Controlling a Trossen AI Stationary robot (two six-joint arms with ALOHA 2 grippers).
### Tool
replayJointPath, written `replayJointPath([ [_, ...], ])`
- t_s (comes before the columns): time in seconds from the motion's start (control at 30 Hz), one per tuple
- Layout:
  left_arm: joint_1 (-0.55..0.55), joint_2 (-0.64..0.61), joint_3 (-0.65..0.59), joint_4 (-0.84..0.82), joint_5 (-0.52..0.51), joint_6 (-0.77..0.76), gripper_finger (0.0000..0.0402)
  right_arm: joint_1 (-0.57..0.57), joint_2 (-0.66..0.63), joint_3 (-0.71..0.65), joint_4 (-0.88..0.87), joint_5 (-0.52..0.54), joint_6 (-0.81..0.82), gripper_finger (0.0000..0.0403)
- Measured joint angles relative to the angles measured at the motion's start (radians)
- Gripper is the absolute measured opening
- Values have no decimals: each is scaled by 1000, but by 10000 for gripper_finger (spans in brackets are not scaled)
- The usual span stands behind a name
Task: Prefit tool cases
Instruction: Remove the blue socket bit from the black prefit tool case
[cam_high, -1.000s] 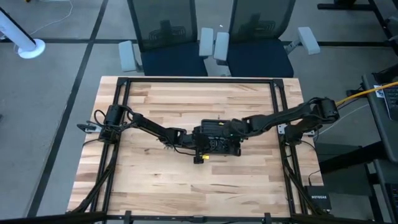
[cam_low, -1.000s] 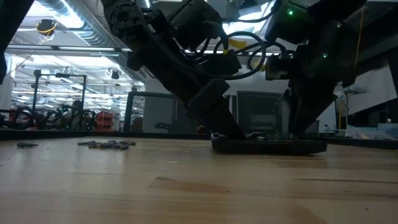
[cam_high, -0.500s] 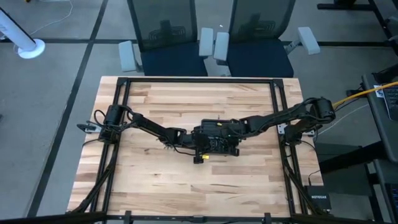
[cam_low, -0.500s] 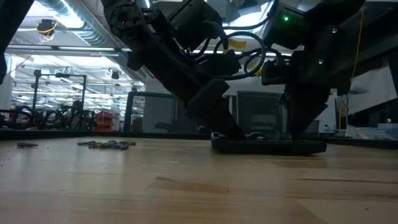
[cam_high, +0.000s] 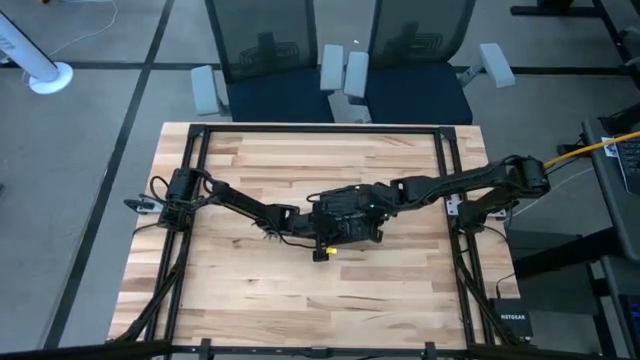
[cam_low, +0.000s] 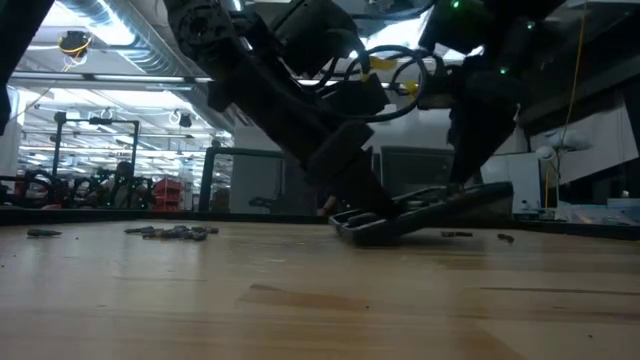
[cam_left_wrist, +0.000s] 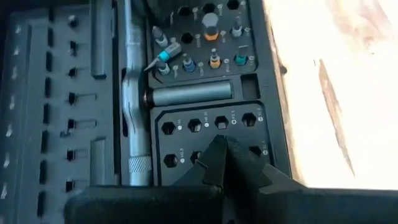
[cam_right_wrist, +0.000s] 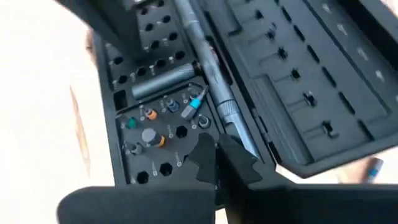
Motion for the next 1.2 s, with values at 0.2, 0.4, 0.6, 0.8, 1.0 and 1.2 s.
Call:
replayJointPath([
  [0.2,2,2,-1,-9,1,-3,0,2,16,-15,15,-61,50,1],
  [0.4,0,2,-1,-5,3,-3,0,2,18,-24,38,-31,79,0],
  [0.6,1,-2,-3,12,4,-3,0,10,50,-24,61,-33,113,0],
  [0.8,1,-20,-3,110,0,67,0,10,87,-19,113,-36,132,0],
  [1.0,-10,-20,-3,155,-1,70,0,9,118,-20,137,-39,154,0],
  [1.2,-10,-9,-2,146,-1,79,0,9,120,-20,140,-50,153,0],
])
